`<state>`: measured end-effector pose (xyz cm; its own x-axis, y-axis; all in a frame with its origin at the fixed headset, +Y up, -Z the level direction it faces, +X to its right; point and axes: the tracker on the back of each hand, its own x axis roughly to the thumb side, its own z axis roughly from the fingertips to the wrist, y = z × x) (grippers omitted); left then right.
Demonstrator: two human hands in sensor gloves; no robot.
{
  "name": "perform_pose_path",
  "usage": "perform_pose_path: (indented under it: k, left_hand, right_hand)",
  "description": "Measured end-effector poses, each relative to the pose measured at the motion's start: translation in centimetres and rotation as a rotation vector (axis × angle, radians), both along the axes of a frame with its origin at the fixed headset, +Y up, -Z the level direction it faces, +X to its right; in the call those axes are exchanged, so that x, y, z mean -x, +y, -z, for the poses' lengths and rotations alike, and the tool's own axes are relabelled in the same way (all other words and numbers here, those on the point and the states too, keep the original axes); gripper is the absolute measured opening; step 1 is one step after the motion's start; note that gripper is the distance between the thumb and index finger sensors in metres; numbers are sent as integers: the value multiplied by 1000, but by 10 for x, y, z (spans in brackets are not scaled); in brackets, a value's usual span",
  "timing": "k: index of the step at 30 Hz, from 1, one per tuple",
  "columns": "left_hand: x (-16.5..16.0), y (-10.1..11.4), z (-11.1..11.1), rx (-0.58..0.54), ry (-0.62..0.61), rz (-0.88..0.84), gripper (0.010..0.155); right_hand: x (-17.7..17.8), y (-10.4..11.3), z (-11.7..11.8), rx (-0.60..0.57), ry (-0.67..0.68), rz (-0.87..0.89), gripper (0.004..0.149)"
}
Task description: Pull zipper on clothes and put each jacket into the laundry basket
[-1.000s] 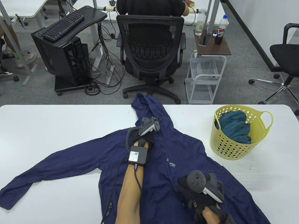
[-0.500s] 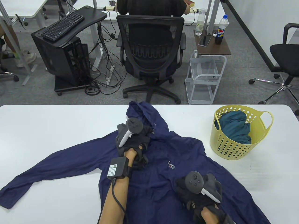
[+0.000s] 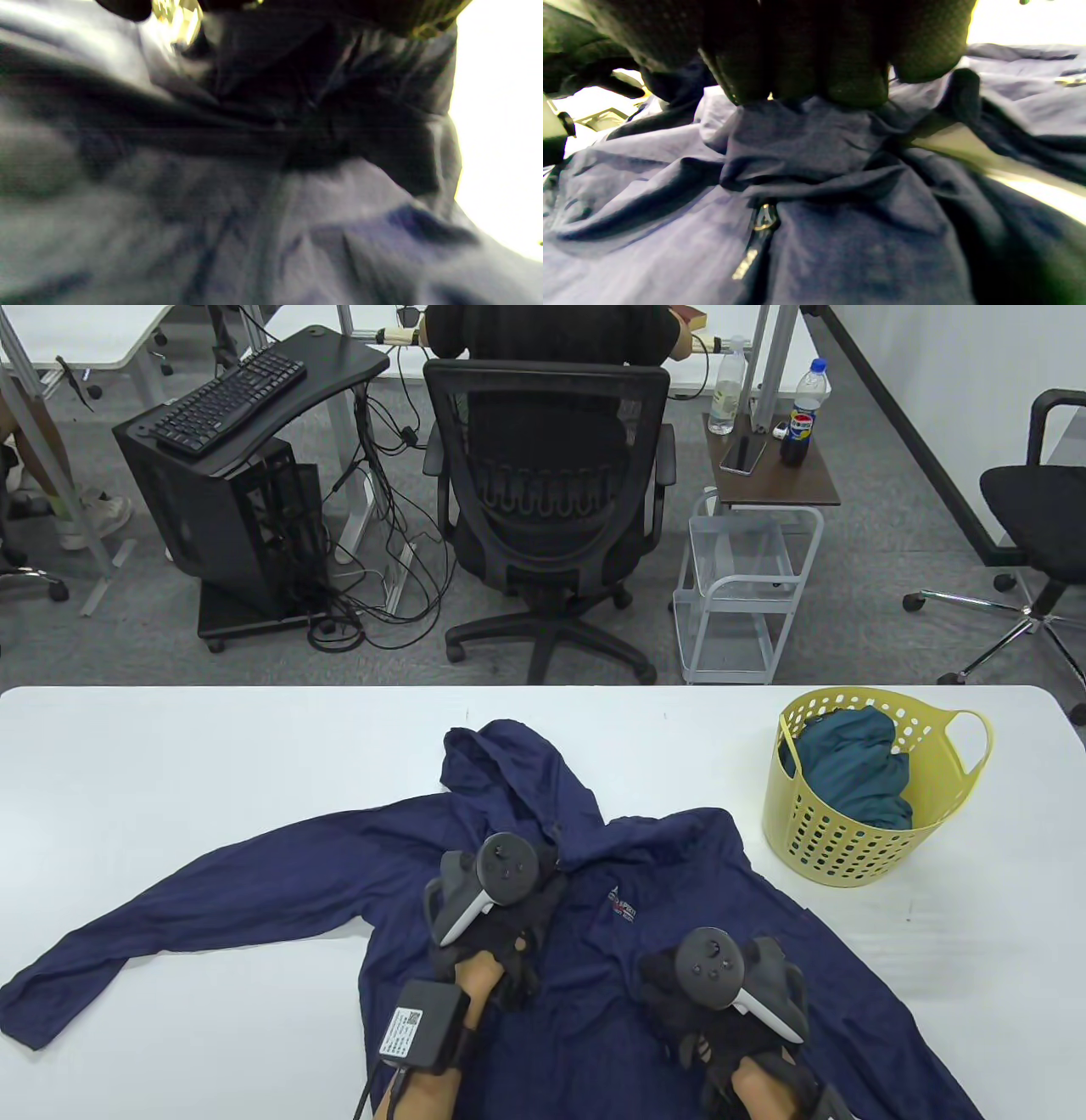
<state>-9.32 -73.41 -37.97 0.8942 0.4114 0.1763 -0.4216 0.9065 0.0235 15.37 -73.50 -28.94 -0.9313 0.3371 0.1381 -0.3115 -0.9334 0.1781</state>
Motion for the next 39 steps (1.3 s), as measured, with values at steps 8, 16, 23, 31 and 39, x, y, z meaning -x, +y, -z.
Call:
perform_pose_path:
  k: [8,16,23,31,39]
  left_hand:
    - [18,2,-40,-143,-37,-167,44]
    - [3,0,-57,-169,-133,-29,46]
    - [-11,-2,-62,-188,-154,32,47]
    - [3,-9,-45,-80,-42,-109,45]
    - [27,-16,-30,69,-1,-369,44]
  right_hand:
    - [4,11,-5,-159,-42,128,55]
    - [36,41,-5,-414,-49,118,73]
    - [60,32,16,-469,-24,-106,49]
    - [68,35,-5,-627,10,-159,44]
    - [97,23,-4,-668,6,-326,44]
